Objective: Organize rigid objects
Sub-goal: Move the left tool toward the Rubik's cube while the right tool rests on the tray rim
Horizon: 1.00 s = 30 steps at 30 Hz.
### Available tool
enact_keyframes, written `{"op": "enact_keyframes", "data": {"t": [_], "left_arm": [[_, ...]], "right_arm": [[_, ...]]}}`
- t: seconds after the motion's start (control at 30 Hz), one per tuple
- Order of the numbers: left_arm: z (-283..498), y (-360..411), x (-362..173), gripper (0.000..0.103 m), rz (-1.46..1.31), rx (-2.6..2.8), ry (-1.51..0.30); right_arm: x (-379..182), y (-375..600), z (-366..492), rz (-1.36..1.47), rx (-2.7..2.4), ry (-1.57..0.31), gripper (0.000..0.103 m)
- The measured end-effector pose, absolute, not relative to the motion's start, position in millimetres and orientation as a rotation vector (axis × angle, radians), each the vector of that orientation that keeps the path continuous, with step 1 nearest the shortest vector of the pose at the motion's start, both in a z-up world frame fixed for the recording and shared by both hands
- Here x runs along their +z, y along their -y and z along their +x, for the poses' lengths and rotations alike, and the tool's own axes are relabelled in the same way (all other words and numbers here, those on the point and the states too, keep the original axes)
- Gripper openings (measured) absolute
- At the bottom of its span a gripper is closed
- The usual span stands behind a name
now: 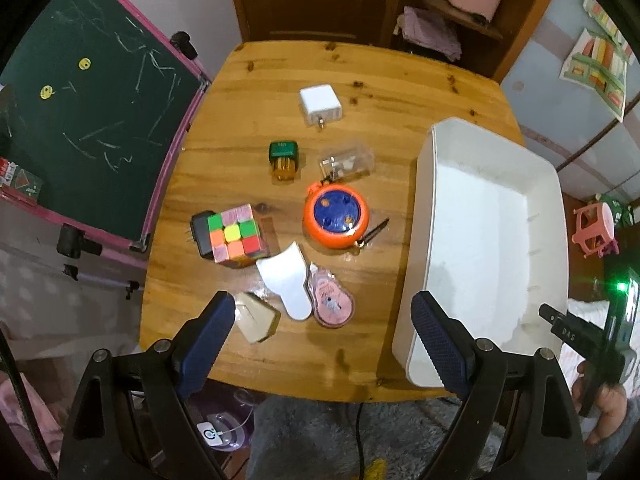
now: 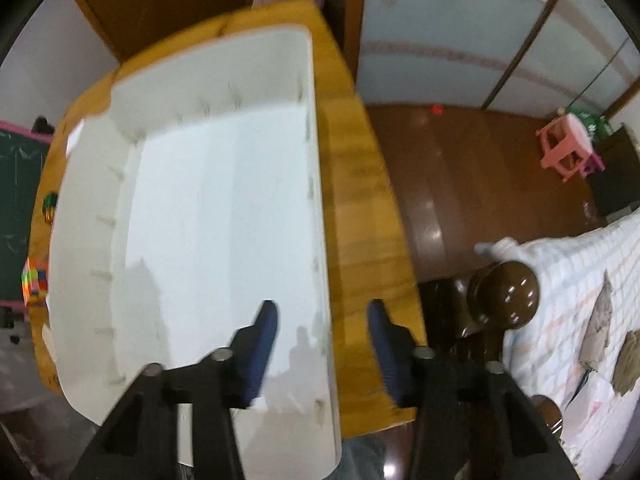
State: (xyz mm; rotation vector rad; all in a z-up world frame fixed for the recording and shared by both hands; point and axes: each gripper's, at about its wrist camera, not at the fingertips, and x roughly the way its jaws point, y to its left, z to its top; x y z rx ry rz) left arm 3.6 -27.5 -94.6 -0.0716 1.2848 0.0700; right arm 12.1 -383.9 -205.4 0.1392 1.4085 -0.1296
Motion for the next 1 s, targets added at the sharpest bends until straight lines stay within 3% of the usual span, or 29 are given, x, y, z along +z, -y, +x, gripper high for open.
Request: {"op": "enact_keyframes", "data": {"t": [0.13,0.27,0.3,0.43,0.5,0.6,1.0], "left_arm": [[-3,36,-100,0.091,-0.026,0.051,-1.294],[-7,37,-105,0.091,0.016,0.055,-1.297],[-7,36,-107,0.091,0.014,0.052,-1.302],[-6,24,-114,0.088,-0.023,0.059,-1.316],[-3,19,-119,0.068,-0.036,0.066,-1.33],[4,10,-131,0.054,-0.061,0.048,-1.382],[20,-46,-159,0.054,-0.125,-0.004,-1.402]], "right_arm": [[-216,380,10,0.111,-0.141,-1.454,0.033],[-222,382,11,0.138,-0.147,-1.483,0.009],[-223,382,12,0.142,-0.148,-1.483,0.007],[-223,383,12,0.151,-0.156,-1.47,0.006],[-222,383,13,0.16,-0.165,-1.465,0.006],[-222,385,13,0.178,-0.183,-1.461,0.006],[-222,383,14,0.231,-0.293,-1.47,0.009]]}}
